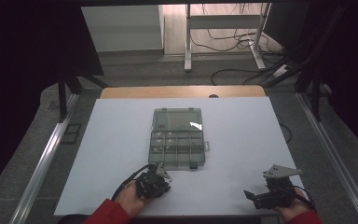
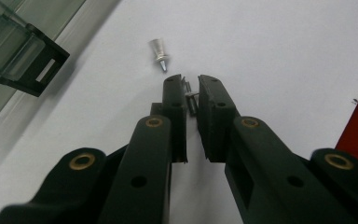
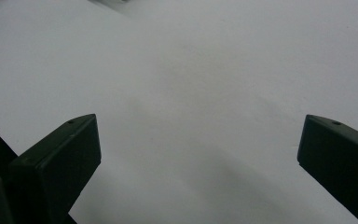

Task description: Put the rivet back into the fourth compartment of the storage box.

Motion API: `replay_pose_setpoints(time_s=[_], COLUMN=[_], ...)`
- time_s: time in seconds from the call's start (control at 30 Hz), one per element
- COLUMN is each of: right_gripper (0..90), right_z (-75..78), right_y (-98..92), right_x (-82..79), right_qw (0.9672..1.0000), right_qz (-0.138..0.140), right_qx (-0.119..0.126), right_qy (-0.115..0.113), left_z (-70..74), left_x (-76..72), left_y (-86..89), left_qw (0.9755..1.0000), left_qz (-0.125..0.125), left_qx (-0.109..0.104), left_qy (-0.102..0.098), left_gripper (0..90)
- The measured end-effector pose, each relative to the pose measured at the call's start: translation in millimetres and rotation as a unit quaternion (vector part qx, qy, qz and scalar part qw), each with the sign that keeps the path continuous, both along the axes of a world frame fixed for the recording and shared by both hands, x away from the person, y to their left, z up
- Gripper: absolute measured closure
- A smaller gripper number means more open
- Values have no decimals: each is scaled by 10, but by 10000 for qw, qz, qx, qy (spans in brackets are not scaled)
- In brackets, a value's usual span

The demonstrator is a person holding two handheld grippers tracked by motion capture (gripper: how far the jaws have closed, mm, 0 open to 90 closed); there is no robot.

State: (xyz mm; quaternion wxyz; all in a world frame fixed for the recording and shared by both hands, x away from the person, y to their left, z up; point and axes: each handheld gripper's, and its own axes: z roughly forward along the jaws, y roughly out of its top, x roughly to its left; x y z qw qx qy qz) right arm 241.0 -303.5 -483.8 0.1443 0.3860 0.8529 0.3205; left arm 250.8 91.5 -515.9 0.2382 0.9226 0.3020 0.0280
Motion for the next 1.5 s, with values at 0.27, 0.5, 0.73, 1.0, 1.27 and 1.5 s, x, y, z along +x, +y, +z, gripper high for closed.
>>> replay_pose_setpoints(time_s=[0.27,0.5,0.73,1.0,1.27,1.5], right_gripper=[0,0,0,0,0,0], right_z=[-1,0,4,9,12,16], right_y=[-2,-1,-4,-6,-15,-20], right_x=[1,0,1,0,4,5], right_qw=[10000,10000,10000,10000,9999,9999], right_qz=[8,11,-7,-44,-62,-99], right_qx=[8,9,23,43,68,86], right_qy=[10,6,-17,-29,-48,-57], left_z=[52,89,139,237,361,450], left_x=[43,68,102,173,249,331], left_y=[75,114,155,205,208,178], left_qw=[9994,9989,9977,9957,9933,9930], left_qz=[169,192,181,249,339,331], left_qx=[-280,-406,-608,-862,-1097,-1132], left_qy=[108,169,240,223,136,1], left_gripper=[863,866,866,867,867,867])
